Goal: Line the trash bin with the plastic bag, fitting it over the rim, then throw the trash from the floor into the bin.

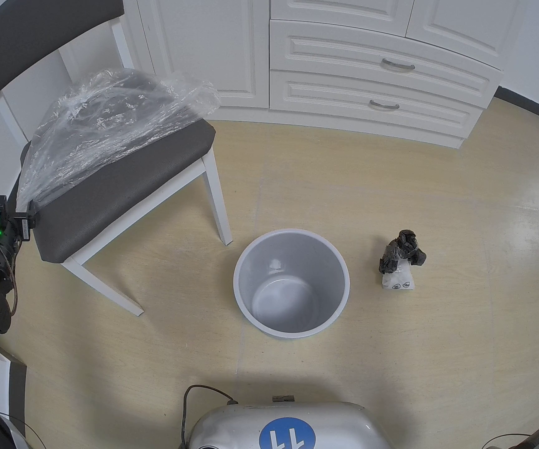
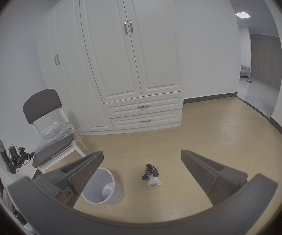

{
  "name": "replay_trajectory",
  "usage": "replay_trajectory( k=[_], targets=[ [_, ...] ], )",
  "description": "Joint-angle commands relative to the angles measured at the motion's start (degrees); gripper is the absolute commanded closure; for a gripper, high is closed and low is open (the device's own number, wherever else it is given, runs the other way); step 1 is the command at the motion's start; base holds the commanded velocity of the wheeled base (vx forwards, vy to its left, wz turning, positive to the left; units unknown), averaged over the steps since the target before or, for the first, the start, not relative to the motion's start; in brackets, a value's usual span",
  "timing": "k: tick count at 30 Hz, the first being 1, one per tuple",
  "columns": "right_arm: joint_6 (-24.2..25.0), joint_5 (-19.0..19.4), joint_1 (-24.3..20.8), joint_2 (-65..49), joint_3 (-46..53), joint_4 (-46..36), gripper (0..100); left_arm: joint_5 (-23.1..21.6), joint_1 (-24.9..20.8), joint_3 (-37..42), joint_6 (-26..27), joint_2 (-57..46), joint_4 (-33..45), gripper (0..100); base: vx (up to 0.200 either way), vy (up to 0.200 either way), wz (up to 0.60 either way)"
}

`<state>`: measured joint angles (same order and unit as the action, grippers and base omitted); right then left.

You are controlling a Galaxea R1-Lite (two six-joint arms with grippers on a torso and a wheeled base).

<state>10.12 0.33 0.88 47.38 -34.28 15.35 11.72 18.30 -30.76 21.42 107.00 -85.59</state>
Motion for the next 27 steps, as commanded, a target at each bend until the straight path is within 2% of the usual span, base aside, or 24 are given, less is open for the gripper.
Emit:
replay_trajectory(
  k=[1, 13, 14, 22, 27],
  targets=[
    [-0.01, 0.02, 0.00, -0.01, 0.00, 0.03, 0, -0.20, -0.37, -0.18, -0.59, 0.41, -0.10, 0, 0.000, 0.000, 0.00],
    [-0.54, 0.02, 0.00, -0.01, 0.18, 0.03, 0, -2.93, -1.16, -2.03, -2.08, 1.37, -0.28, 0, 0.000, 0.000, 0.00],
    [-1.33, 0.02, 0.00, -0.01, 0.44, 0.03, 0, -3.45, -1.07, -2.20, -2.17, 1.81, -0.28, 100, 0.000, 0.000, 0.00],
    [-3.00, 0.02, -0.09, 0.08, 1.58, 0.21, 0, -4.33, -0.98, -3.61, -4.02, 2.16, -0.28, 100, 0.000, 0.000, 0.00],
    [-4.23, -0.15, -1.14, -0.01, 2.29, 0.12, 0, -7.41, -1.42, -2.73, -5.60, 2.08, -1.42, 100, 0.000, 0.000, 0.00]
  ],
)
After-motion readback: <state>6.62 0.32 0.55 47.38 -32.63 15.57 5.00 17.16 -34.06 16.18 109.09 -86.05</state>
